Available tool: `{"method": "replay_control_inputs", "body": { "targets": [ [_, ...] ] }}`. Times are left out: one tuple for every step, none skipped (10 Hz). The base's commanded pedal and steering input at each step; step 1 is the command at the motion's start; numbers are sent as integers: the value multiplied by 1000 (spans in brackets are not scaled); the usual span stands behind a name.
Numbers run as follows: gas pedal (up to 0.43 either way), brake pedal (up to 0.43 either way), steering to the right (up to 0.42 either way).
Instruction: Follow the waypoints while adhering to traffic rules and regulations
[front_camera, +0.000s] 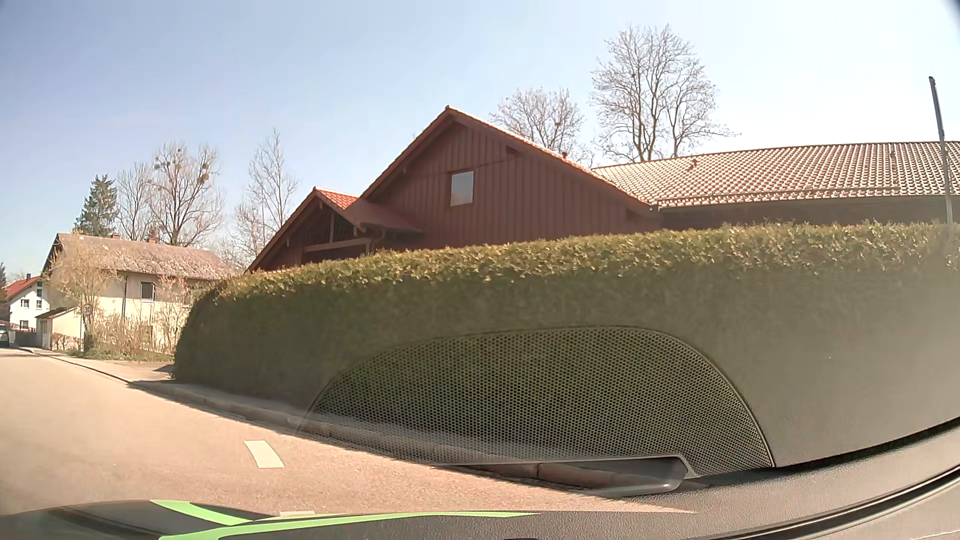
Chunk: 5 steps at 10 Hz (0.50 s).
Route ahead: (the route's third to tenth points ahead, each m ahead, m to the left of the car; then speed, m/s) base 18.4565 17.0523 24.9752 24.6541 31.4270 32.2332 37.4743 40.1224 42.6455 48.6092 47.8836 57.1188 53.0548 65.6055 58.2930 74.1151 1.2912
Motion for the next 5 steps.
{"method": "replay_control_inputs", "body": {
  "targets": [
    [429,0,-386],
    [429,0,-465],
    [429,0,-509],
    [429,0,-538],
    [429,0,-572]
  ]
}}
